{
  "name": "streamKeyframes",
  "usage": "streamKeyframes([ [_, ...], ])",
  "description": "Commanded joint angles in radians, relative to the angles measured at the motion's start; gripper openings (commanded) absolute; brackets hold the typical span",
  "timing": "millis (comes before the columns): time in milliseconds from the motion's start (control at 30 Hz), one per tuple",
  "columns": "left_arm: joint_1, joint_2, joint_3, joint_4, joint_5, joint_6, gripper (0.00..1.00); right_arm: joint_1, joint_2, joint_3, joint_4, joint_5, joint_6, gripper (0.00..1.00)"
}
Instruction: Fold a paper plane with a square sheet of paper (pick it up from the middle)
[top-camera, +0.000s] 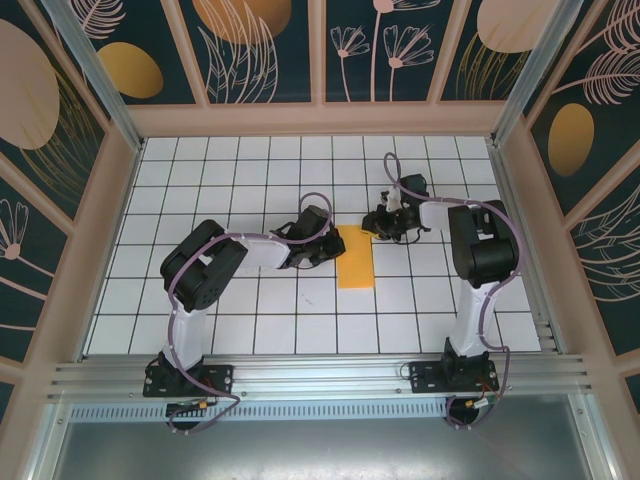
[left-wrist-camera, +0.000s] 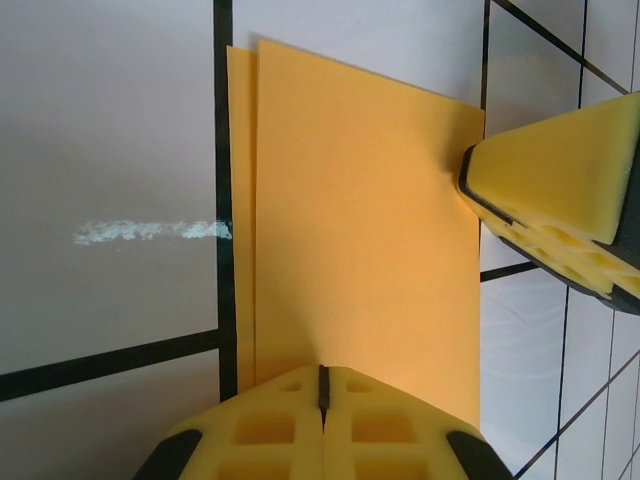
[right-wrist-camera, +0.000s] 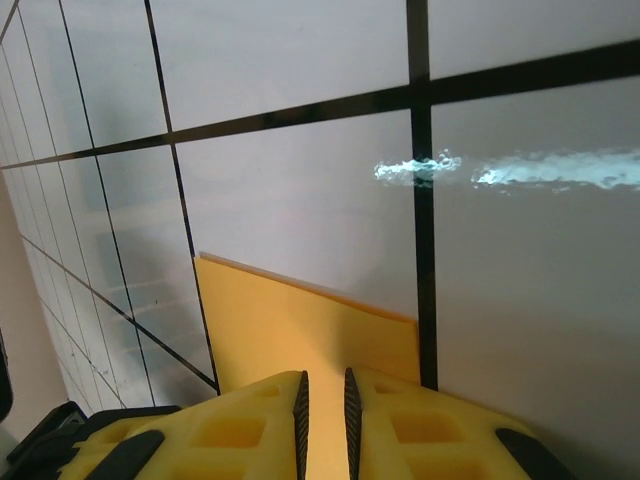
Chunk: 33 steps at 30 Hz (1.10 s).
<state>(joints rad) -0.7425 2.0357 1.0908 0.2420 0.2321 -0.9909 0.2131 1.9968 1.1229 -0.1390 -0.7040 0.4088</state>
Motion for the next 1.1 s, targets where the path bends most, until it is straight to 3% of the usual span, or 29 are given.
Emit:
streamKeyframes([
  [0, -0.003, 0.055, -0.013, -0.122, -0.017, 0.028, 0.00, 0.002, 0.035, 0.011, -0.018, 0.063, -0.018, 0.22],
  [100, -0.004, 0.050, -0.015, -0.124, -0.019, 0.029, 0.00, 0.002, 0.038, 0.033, -0.050, 0.079, -0.025, 0.21],
  [267, -0.004, 0.046, -0.021, -0.122, -0.018, 0.029, 0.00, 0.001, -0.066, 0.027, -0.037, -0.007, -0.005, 0.21],
  [500, -0.003, 0.046, -0.020, -0.115, -0.016, 0.028, 0.00, 0.013, -0.180, -0.112, 0.001, -0.072, 0.014, 0.20],
  [733, -0.004, 0.049, -0.016, -0.112, -0.013, 0.028, 0.00, 0.028, -0.188, -0.262, 0.076, -0.079, 0.026, 0.20],
  [933, -0.004, 0.050, -0.014, -0.113, -0.013, 0.028, 0.00, 0.030, -0.184, -0.272, 0.029, 0.021, 0.002, 0.20],
  [1067, -0.003, 0.049, -0.014, -0.110, -0.013, 0.027, 0.00, 0.033, -0.233, -0.270, 0.017, -0.010, -0.002, 0.21],
])
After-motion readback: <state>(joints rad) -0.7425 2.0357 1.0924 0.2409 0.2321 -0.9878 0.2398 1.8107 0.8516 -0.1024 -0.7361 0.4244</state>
